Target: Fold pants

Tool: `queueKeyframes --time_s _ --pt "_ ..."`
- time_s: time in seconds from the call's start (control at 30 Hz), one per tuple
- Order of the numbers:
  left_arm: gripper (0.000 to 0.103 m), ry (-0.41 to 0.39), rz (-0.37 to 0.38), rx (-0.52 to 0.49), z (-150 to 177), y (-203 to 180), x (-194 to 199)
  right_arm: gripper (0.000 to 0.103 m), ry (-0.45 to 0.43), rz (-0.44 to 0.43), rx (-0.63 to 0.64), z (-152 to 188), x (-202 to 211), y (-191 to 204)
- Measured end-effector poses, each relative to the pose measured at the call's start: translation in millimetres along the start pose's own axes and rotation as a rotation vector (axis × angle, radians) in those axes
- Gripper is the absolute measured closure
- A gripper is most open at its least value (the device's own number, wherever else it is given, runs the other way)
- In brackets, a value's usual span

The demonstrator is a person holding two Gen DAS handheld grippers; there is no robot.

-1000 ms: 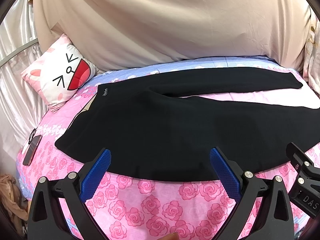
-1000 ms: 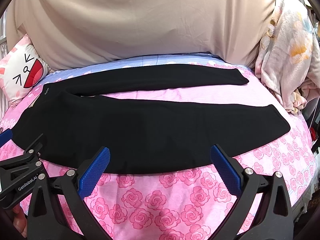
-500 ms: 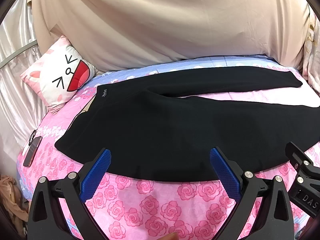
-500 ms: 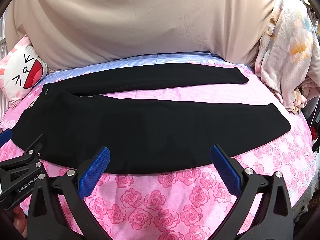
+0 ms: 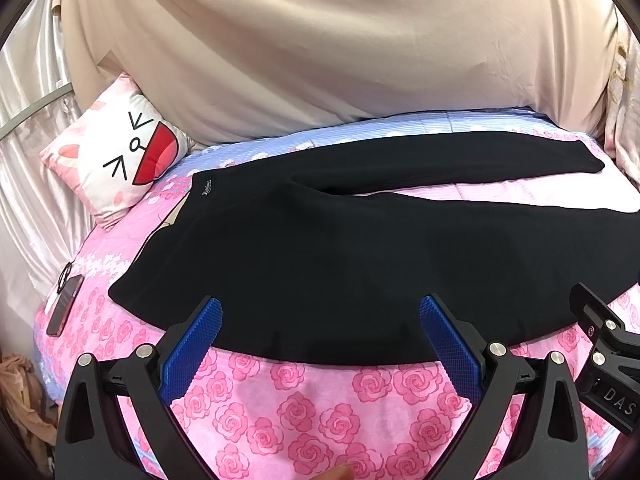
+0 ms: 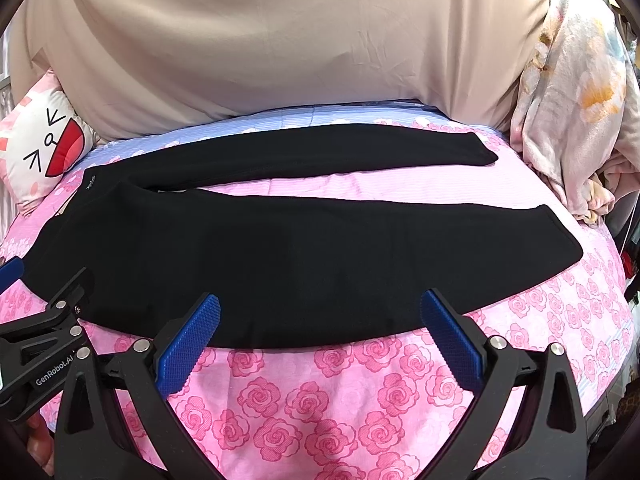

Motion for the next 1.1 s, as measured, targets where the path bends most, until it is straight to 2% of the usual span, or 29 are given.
queueKeyframes --time_s 0.43,0.67,0.77,0.83,0.97,1.03,1.1 --pt "0.005 -0.004 0.001 0.013 -2.3 4.3 -2.0 0.005 0.005 -0.002 0.004 -6.2 -6.1 -1.7" --pt "0.005 0.027 0.025 0.079 -12.9 12.1 -15.3 0.005 0.009 0.002 -0.020 -22.3 -17.6 -17.3" --pt "0.005 0.043 0.022 0.045 -20.1 6.7 -23.4 0.005 0.007 -0.005 -0.034 -30.8 -23.7 -25.3" --pt "0.005 0.053 0.011 0.030 -24.9 2.8 -29.2 0.005 0.001 -0.040 -0.040 -38.1 -27.9 -31.8" --pt "0.005 0.065 0.013 0.021 -36.8 -0.6 -41.9 0.005 0.020 -0.108 -0.112 -62.3 -52.1 -74.1" --pt "0.005 0.096 0.015 0.028 -43.5 -2.2 -49.5 0.005 0.016 -0.076 -0.140 -78.9 -70.8 -112.5" --pt "0.005 0.110 0.068 0.042 -51.9 -3.9 -59.1 0.005 -0.007 -0.014 -0.161 -96.7 -87.7 -147.9"
Point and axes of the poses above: each gripper's, at about its wrist camera, not at the fingertips, and x roughly against the way its jaws point, y to its left, z to its underside, the point moved 2 cm from there along -x, roughly the way its jaws point, and after that the axes turned 1 degree about z, right-handed, at the moved point
